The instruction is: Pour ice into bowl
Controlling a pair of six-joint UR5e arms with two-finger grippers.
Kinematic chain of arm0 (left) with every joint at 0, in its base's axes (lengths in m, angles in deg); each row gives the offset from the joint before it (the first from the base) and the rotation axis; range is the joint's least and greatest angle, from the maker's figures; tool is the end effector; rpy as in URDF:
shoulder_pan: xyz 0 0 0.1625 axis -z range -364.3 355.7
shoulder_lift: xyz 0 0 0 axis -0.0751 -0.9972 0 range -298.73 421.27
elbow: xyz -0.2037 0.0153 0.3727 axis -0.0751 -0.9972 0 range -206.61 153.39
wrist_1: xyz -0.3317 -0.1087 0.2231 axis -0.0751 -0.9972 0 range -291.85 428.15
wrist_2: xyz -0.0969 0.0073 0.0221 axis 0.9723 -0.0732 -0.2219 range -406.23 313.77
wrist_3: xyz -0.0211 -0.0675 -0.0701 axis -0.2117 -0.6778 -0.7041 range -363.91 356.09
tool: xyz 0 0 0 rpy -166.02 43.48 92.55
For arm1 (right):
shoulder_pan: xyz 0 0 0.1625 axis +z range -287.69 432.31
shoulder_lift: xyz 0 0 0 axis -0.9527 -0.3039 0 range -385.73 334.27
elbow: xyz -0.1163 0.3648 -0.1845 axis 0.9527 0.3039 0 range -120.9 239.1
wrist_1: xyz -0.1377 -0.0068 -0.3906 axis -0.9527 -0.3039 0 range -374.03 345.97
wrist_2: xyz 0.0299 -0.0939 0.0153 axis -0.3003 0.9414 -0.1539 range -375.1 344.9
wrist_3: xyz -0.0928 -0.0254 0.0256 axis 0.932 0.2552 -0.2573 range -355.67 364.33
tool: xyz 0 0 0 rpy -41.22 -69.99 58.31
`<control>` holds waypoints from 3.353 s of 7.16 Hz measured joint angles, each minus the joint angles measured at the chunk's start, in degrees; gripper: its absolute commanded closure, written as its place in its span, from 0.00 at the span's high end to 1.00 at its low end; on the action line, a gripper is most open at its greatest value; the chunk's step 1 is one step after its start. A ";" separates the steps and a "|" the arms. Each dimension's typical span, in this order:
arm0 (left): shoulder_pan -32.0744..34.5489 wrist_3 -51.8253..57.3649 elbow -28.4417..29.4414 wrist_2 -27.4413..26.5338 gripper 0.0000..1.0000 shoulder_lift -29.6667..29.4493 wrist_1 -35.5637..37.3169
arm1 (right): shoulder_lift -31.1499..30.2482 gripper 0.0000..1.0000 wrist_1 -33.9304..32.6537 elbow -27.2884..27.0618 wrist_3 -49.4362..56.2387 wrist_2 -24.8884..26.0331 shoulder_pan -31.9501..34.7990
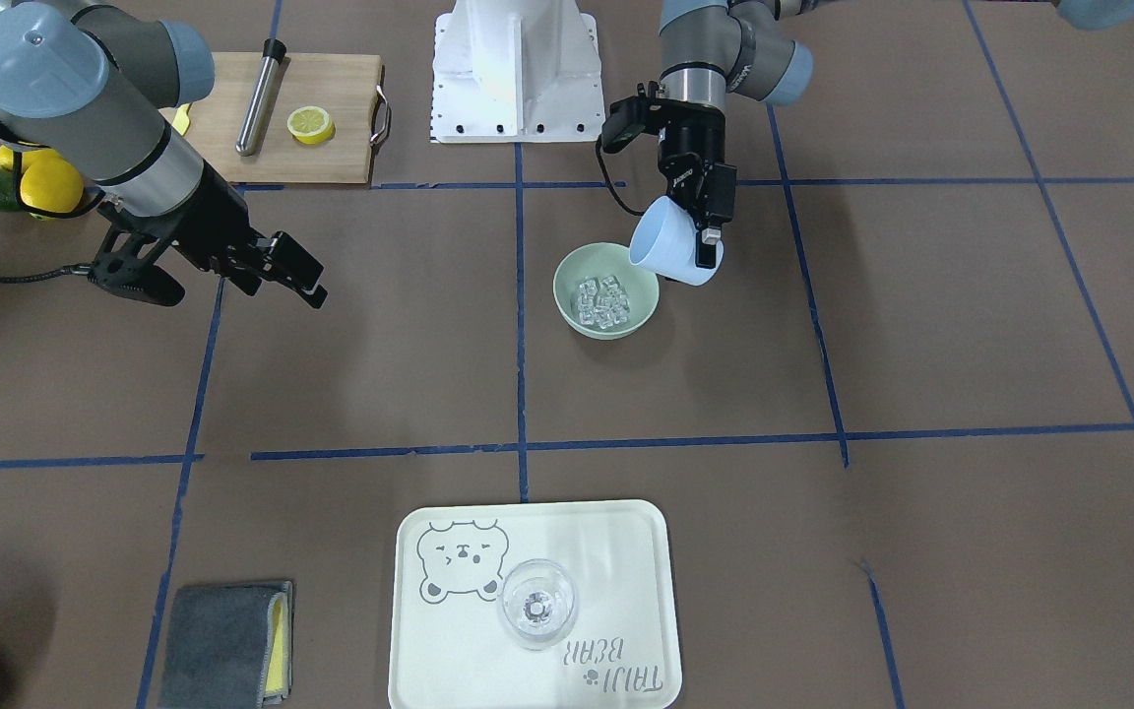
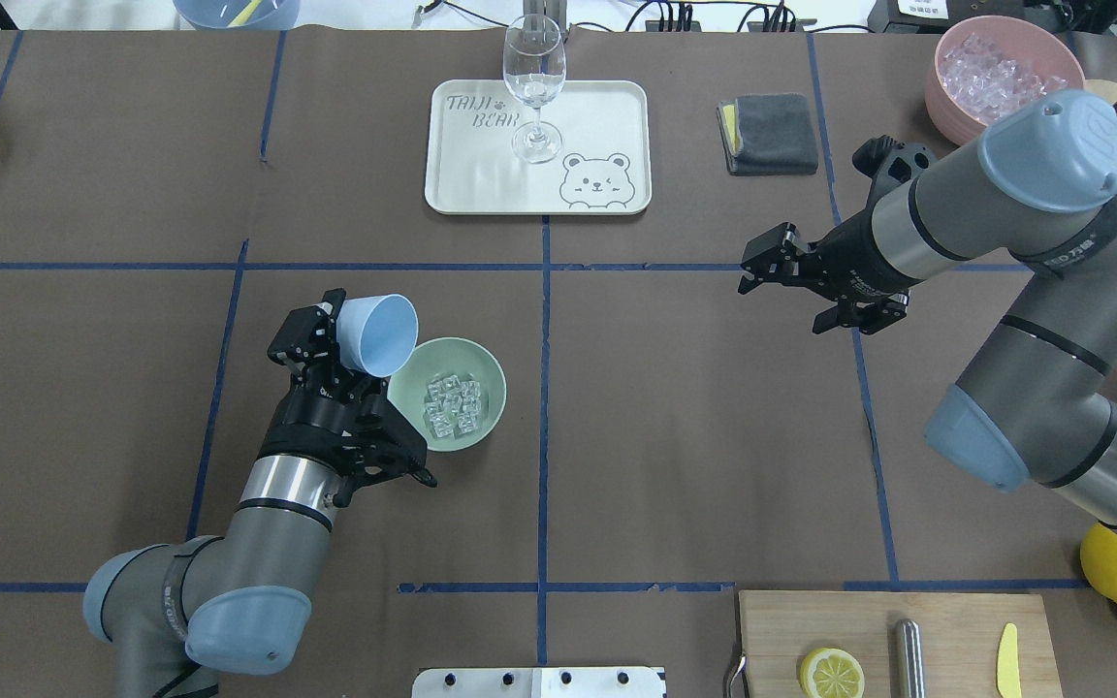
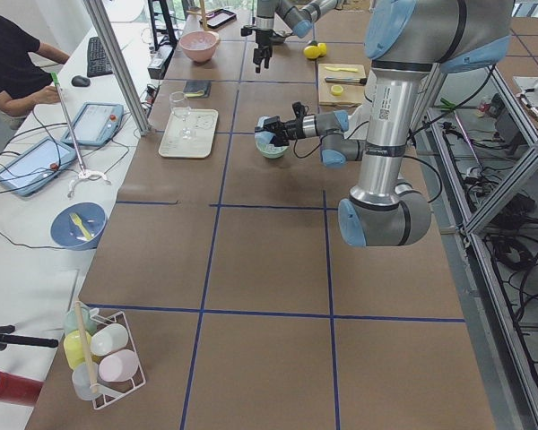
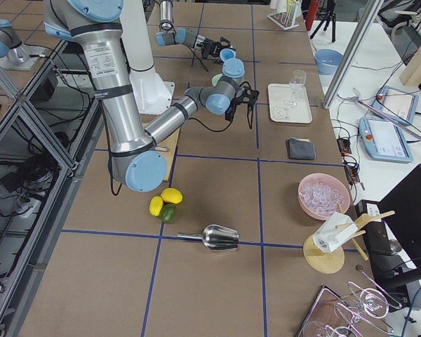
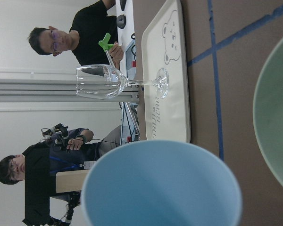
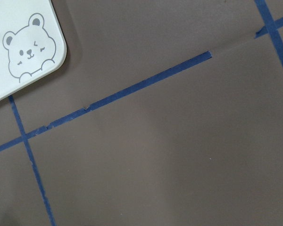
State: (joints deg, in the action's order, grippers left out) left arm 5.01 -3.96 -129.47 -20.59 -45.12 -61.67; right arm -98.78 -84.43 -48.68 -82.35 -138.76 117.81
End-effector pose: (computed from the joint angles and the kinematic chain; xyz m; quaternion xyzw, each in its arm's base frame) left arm 0.4948 -0.3073 0.3008 0.6497 -0.0235 0.2208 0.7270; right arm -0.3451 -0.4625 0.3130 -0.0540 -0.5043 0.1831 0.8422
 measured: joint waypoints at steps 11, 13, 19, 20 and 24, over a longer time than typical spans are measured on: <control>-0.03 -67.24 -2.14 4.23 0.00 13.23 -0.25 | -0.03 1.00 0.00 -0.63 0.44 0.01 0.52; 0.05 -70.08 -0.28 4.12 0.00 20.16 -8.26 | -0.06 1.00 -0.06 -0.65 0.48 0.00 0.53; -0.18 -57.19 20.64 -2.80 0.00 28.57 -52.39 | 0.54 1.00 -0.09 -0.90 0.54 0.06 0.38; -0.22 -56.81 21.19 -3.14 0.00 28.12 -52.25 | 0.59 1.00 -0.09 -0.91 0.53 0.19 0.30; -0.18 -57.39 24.00 0.54 0.04 27.61 -52.04 | 0.63 1.00 -0.17 -0.98 0.44 0.86 -0.14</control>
State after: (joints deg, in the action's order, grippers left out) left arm 4.83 -61.35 -105.47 -20.06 -17.51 -113.71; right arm -98.15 -84.60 -49.65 -81.91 -137.91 117.67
